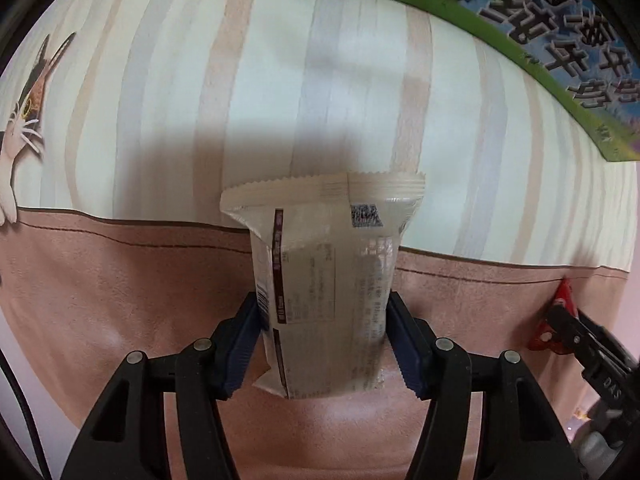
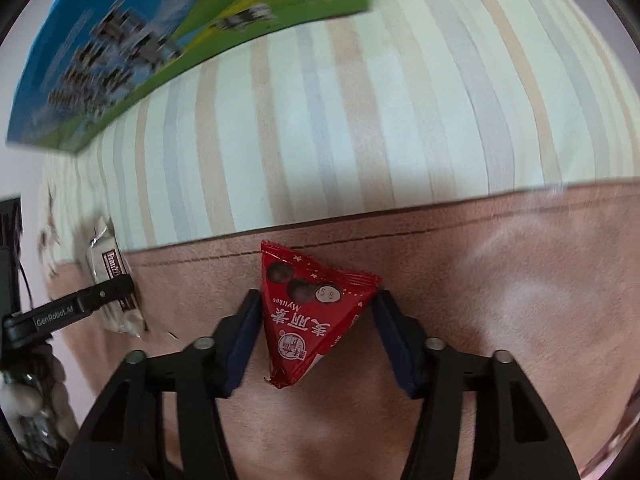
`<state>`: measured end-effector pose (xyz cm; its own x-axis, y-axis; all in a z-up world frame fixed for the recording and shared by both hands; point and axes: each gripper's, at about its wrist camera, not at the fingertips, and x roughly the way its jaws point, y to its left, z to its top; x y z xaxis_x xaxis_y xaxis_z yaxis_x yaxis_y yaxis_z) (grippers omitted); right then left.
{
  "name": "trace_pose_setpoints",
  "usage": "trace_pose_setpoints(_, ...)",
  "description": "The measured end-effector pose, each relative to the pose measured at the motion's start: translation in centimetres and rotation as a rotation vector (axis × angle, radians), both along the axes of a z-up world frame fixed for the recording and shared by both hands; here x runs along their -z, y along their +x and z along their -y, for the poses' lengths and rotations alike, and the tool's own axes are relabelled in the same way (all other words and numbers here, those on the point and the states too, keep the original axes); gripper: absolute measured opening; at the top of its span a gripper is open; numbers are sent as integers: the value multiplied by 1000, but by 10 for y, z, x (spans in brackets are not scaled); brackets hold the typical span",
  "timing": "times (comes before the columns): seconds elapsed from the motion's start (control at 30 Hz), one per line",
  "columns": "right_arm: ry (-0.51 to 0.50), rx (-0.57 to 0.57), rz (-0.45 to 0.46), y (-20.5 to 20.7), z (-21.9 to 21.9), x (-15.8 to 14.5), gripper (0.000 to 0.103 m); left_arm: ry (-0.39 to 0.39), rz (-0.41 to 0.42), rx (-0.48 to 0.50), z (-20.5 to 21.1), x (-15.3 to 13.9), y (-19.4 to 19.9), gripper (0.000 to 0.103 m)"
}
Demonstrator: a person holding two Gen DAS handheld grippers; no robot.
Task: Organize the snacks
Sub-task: 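Grasp the white bread bag with left tool while right tool grasps red triangle candy, then carry both snacks into the box and open both tools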
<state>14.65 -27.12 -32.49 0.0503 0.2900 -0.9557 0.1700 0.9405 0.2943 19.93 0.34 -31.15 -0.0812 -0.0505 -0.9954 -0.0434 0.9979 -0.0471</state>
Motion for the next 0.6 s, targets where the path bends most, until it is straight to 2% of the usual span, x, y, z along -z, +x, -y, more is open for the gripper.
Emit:
trace_pose_setpoints(0.07, -34, -57, 18, -3, -8, -3, 52, -6, -5, -18, -3, 3, -4, 59)
trace_pose_setpoints(0.2, -23, -115, 18, -9, -20, -5, 52, -9, 1, -30, -26, 6, 18, 64)
trace_pose_setpoints(0.3, -22, -157, -10, -10, -29, 0, 60, 0, 11, -35, -27, 10, 28, 65)
trace_pose_setpoints(0.4, -2, -113, -26, -8, -23, 4, 63, 16, 41, -32, -14, 13, 24, 64)
trace_pose_setpoints(0.47, 18, -79, -32, -6, -16, 6, 63, 25, 61, -16, -5, 4, 7, 57)
trace_pose_setpoints(0.5, 28, -65, -30, -5, -13, 7, 63, 34, 63, -4, 4, 3, -1, 57)
trace_pose_setpoints(0.57, 31, -56, -27, 0, -7, 8, 54, 38, 58, 20, 18, 6, -13, 57)
trace_pose_setpoints(0.6, 15, -60, -25, 3, -6, 10, 53, 42, 54, 31, 22, 7, -17, 57)
